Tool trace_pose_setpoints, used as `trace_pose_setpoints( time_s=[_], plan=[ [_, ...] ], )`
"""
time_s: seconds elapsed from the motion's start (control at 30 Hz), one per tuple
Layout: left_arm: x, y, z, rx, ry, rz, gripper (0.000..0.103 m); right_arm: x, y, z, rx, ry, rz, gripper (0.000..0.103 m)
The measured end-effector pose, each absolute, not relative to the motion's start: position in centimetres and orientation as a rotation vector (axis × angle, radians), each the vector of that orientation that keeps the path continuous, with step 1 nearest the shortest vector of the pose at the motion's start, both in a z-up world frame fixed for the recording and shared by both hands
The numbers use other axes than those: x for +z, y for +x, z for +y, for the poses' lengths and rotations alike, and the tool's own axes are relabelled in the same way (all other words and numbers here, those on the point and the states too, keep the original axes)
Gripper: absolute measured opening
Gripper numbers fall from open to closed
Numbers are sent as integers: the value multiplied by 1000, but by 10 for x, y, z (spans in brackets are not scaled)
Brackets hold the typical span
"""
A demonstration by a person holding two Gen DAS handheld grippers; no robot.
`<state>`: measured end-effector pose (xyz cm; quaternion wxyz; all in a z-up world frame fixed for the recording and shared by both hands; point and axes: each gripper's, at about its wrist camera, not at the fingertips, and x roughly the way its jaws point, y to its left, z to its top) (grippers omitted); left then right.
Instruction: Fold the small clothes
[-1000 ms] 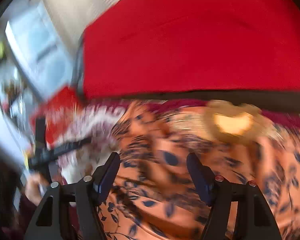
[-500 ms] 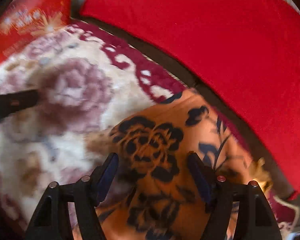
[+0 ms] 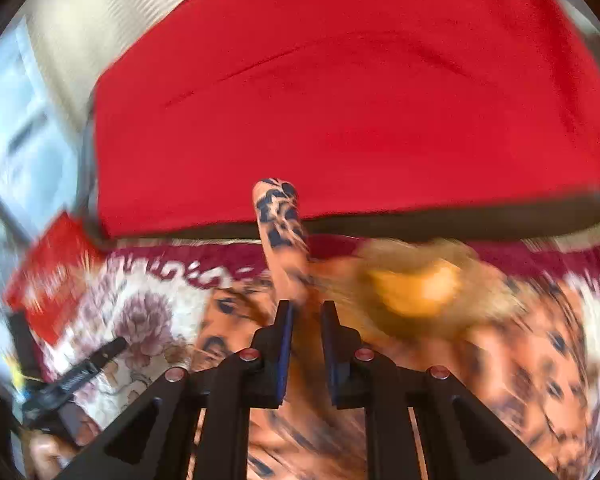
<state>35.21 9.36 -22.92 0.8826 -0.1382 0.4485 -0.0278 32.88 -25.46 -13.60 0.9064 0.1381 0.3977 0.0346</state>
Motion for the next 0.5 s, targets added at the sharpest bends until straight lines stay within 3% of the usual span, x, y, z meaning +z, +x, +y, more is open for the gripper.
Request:
trace_pose_setpoints(
  time_s=[0.13, 0.3, 0.33, 0.4, 0.43, 0.5],
  plan=[
    [-231, 352, 52, -153, -202, 947, 71, -155, 270, -352, 16, 521, 784, 15],
    [-243, 355, 15, -193, -144, 990, 73, -182, 250, -395, 94, 743, 765, 20],
    [-247, 357, 9, -190, -131, 1008, 74, -177, 258, -388, 127, 741, 773, 26],
    [-260, 359, -4, -205, -80, 1069, 77, -168, 281, -372, 177, 706, 798, 67],
    [-263, 359, -8, -206, -62, 1083, 77, -165, 294, -365, 196, 695, 795, 94],
    [-263, 358, -12, -202, -36, 1072, 77, -154, 322, -349, 210, 658, 772, 95]
  ],
)
